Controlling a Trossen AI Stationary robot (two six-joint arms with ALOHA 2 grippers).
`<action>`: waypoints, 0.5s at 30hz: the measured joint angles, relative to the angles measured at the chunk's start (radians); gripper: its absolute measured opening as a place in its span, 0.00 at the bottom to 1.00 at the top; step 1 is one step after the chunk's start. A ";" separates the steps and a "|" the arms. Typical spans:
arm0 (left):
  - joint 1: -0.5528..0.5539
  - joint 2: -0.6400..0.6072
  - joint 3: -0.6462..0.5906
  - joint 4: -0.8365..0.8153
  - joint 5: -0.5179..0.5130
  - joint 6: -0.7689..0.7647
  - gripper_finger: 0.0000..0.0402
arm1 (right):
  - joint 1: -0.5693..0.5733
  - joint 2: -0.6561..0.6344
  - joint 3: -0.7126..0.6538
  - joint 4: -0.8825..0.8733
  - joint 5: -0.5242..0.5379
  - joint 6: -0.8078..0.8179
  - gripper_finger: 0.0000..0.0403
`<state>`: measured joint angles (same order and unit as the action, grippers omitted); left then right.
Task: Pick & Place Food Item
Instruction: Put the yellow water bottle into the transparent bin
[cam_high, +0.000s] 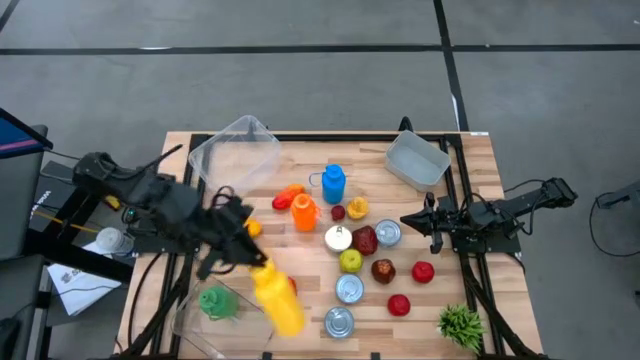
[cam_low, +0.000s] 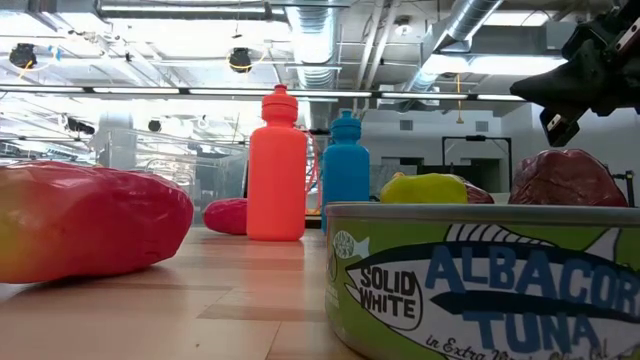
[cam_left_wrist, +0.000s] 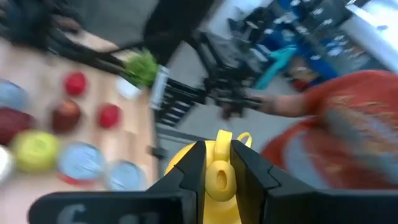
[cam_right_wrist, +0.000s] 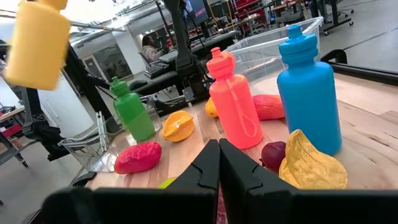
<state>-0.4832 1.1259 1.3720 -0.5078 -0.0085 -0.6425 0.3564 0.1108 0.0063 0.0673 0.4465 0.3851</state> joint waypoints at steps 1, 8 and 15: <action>-0.033 -0.008 0.000 0.000 -0.011 -0.045 0.11 | 0.000 0.000 0.000 0.000 0.000 0.000 0.00; -0.265 -0.028 0.000 0.000 -0.138 -0.375 0.10 | 0.000 0.000 0.000 0.000 0.000 0.000 0.00; -0.476 -0.027 0.000 -0.076 -0.320 -0.591 0.10 | 0.000 0.000 0.000 0.000 0.000 0.000 0.00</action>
<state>-0.9594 1.0992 1.3720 -0.5838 -0.3281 -1.2337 0.3561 0.1108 0.0063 0.0676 0.4469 0.3851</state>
